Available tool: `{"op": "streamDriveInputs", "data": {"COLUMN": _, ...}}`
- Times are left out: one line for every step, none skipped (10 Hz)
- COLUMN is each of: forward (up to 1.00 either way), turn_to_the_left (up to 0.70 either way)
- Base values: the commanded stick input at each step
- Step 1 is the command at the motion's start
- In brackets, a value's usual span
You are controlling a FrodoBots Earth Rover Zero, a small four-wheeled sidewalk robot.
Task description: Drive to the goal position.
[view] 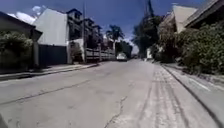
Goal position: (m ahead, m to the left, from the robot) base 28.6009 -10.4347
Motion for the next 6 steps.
{"op": "streamDriveInputs", "data": {"forward": 0.7, "turn_to_the_left": -0.07}}
{"op": "streamDriveInputs", "data": {"forward": 0.7, "turn_to_the_left": -0.35}}
{"op": "streamDriveInputs", "data": {"forward": 0.7, "turn_to_the_left": -0.35}}
{"op": "streamDriveInputs", "data": {"forward": 0.7, "turn_to_the_left": -0.35}}
{"op": "streamDriveInputs", "data": {"forward": 0.71, "turn_to_the_left": -0.34}}
{"op": "streamDriveInputs", "data": {"forward": 0.85, "turn_to_the_left": -0.28}}
